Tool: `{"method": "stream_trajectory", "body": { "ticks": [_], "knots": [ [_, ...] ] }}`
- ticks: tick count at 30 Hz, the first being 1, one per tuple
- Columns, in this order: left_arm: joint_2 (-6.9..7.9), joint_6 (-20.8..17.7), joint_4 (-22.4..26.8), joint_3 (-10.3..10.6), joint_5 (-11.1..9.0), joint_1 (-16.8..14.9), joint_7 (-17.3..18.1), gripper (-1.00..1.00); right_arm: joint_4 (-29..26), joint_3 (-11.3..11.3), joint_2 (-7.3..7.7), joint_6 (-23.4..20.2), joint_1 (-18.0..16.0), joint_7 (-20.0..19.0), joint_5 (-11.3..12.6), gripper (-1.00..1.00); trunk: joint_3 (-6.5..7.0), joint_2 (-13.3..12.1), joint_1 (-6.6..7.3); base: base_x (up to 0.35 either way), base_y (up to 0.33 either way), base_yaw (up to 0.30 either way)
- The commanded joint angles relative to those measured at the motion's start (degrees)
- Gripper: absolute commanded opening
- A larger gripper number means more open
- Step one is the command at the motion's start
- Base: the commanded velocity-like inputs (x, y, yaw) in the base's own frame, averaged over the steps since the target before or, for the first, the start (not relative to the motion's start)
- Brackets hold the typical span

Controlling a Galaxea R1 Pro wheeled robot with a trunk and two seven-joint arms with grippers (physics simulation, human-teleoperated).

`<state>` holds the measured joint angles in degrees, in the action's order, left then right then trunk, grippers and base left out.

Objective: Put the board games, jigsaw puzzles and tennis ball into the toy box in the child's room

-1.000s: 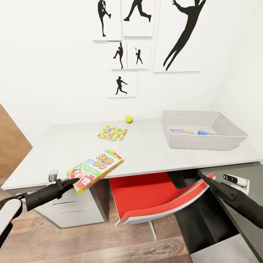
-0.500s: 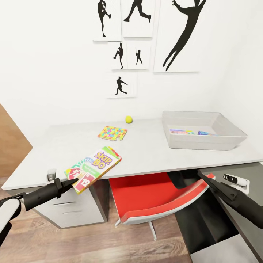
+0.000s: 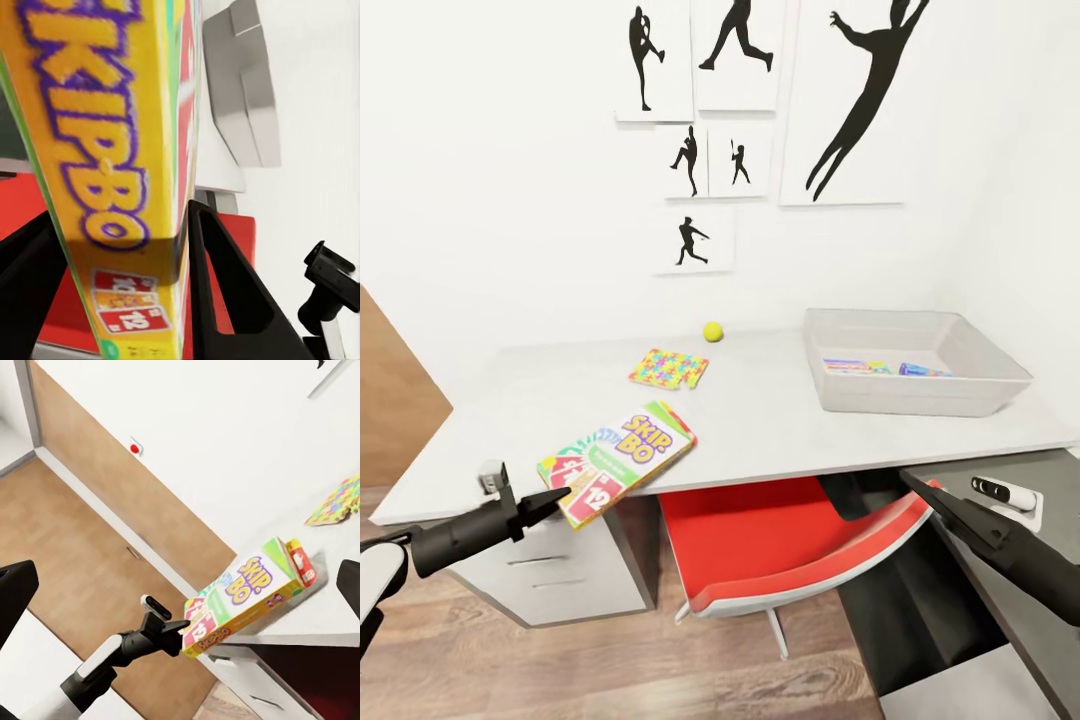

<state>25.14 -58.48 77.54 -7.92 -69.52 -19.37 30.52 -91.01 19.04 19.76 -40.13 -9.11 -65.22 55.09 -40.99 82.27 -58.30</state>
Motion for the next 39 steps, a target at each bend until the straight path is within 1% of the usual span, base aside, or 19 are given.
{"method": "stream_trajectory", "body": {
  "ticks": [1, 8, 30, 32, 36, 39],
  "knots": [
    [0.00, -0.6, 0.0, -0.3, 0.2, 0.0, 0.3, -1.00, 0.0, 0.0, 0.01, -0.4, 0.0, 0.0, 0.3, 1.00, 0.14, -0.4, 0.23, 0.000, 0.000, 0.000],
    [0.06, -1.3, 0.1, -0.5, 0.2, -0.1, 0.3, -1.00, 0.0, 0.0, 0.01, -0.3, 0.0, 0.0, 0.3, 1.00, 1.40, -3.2, 1.77, 0.000, 0.000, 0.000],
    [0.17, -1.5, 0.2, -0.1, 0.3, -0.1, 0.2, -1.00, 0.0, 0.0, 0.01, -0.6, 0.0, 1.3, 0.2, 1.00, 5.34, -12.0, 6.60, 0.000, 0.000, 0.000],
    [0.17, -1.5, 0.2, -0.1, 0.3, -0.1, 0.2, -1.00, 0.0, 0.0, 0.01, -0.7, 0.0, 1.7, 0.2, 1.00, 5.70, -12.8, 7.04, 0.000, 0.000, 0.000],
    [0.28, -1.5, 0.2, -0.1, 0.3, -0.2, 0.2, -1.00, 0.0, 0.0, 0.01, -0.9, 0.0, 3.6, 0.3, 1.00, 6.44, -14.4, 7.92, 0.000, 0.000, -0.013],
    [0.36, -1.5, 0.2, 0.0, 0.3, -0.2, 0.2, -1.00, 0.0, 0.0, 0.01, -0.9, 0.0, 4.6, 0.3, 1.00, 7.05, -15.6, 8.58, 0.000, 0.000, -0.160]
  ]
}}
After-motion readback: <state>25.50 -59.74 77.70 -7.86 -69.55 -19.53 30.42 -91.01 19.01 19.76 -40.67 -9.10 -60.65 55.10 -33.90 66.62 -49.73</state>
